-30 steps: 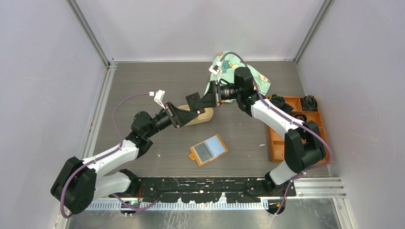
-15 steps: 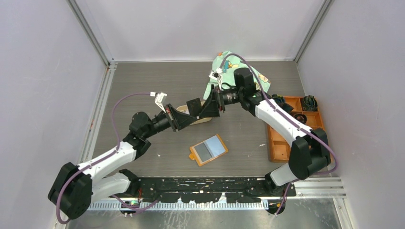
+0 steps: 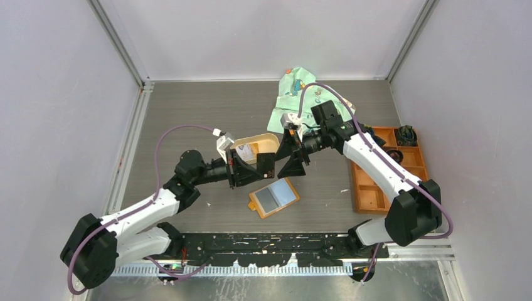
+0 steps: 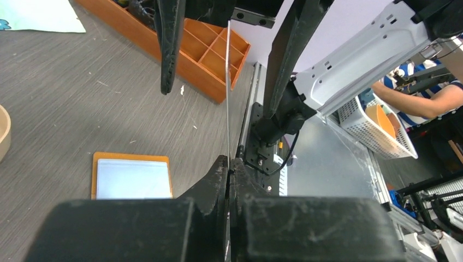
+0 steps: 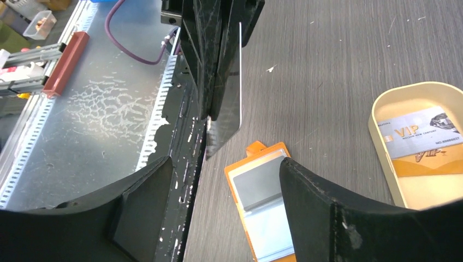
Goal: Put the credit cards into the card holder
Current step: Pick up the credit card from the storage box.
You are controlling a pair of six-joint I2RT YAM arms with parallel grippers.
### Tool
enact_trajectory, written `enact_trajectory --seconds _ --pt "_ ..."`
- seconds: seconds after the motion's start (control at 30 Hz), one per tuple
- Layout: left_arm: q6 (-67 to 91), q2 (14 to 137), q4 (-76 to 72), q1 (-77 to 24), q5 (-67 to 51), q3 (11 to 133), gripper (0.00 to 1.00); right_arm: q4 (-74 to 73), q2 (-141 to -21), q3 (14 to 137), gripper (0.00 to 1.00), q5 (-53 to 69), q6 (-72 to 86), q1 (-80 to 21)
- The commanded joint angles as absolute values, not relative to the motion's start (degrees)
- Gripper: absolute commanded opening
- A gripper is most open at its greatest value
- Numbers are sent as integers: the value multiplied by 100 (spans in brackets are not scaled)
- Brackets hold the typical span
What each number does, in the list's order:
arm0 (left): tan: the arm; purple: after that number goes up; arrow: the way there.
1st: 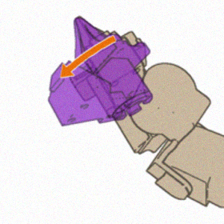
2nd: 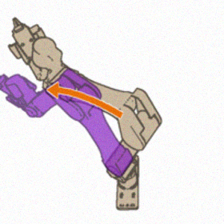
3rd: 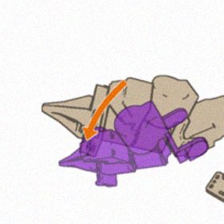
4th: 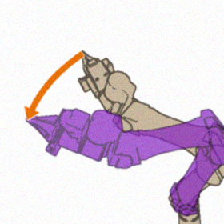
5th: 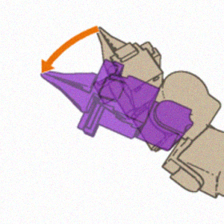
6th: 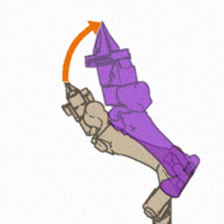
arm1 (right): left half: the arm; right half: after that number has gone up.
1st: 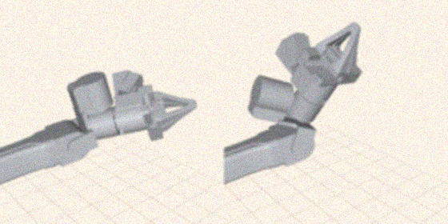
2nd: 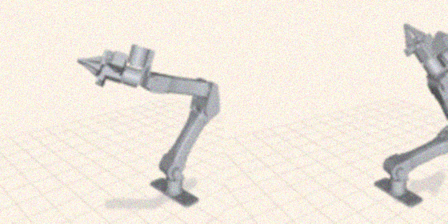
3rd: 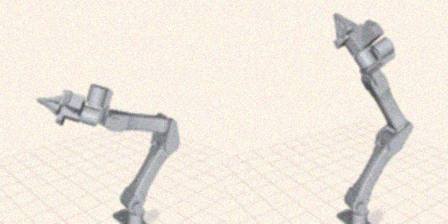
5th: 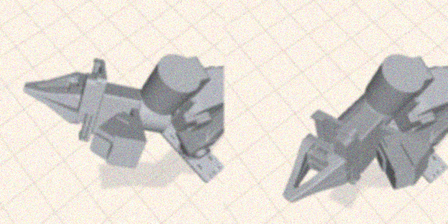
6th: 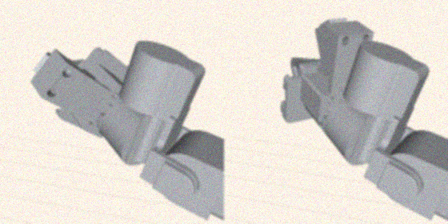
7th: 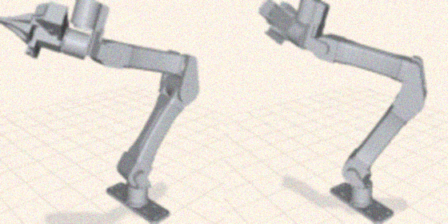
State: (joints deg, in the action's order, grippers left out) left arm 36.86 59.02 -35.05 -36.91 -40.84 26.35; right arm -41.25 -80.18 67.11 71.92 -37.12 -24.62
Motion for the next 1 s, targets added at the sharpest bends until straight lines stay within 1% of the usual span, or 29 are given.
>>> enact_trajectory --seconds 0.0,0.1,0.2,0.33,0.43,0.47,0.5,0.53,0.57,0.6,0.63,0.67,0.73,0.77,0.8,0.87,0.97 --pt "3245 5975 -3617 -3747 -4118 2713 0 -3918 -7941 6812 75 7375 -3334 -2477" --pt "3164 6034 -3620 -3766 -4104 2731 0 -3355 -7956 6765 66 7391 -2522 -2493" --pt "3126 6103 -3621 -3788 -4074 2742 0 -3027 -7975 6780 57 7376 -2027 -2508" --pt "3090 6207 -3609 -3809 -4061 2750 0 -2774 -7973 6810 52 7339 -1569 -2514" --pt "3068 6232 -3605 -3812 -4037 2751 0 -2656 -7987 6820 45 7327 -1346 -2514" --pt "3061 6242 -3610 -3811 -4015 2751 0 -2639 -7986 6827 38 7290 -1305 -2514" --pt "3052 6236 -3610 -3809 -3983 2751 0 -2633 -7989 6824 29 7267 -1271 -2514" --pt "3057 6230 -3612 -3807 -3947 2749 0 -2619 -8005 6831 14 7264 -1214 -2511" --pt "3062 6220 -3575 -3806 -3889 2749 0 -2606 -8013 6835 5 7232 -1156 -2507" --pt "3067 6201 -3503 -3808 -3773 2756 1 -2630 -8027 6856 1 7183 -1108 -2508" --pt "3072 6151 -3336 -3807 -3593 2765 5 -2726 -8039 6875 1 7112 -1126 -2501" --pt "3057 6066 -3069 -3808 -3323 2794 14 -2869 -8058 6884 1 7035 -1304 -2482" --pt "2979 5783 -2139 -3798 -2739 2823 34 -3118 -8080 6840 1 6746 -1448 -2414" --pt "2963 5561 -1732 -3800 -2450 2830 42 -3187 -8090 6774 1 6629 -1450 -2368" --pt "2970 5431 -1411 -3797 -2257 2818 47 -3272 -8108 6679 1 6510 -1441 -2324" --pt "3067 5013 -1011 -3798 -2077 2688 52 -3320 -8151 6392 1 6276 -1288 -2296" --pt "3653 4637 -1092 -3801 -1972 2159 53 -2864 -8127 5780 1 5856 -781 -2295"
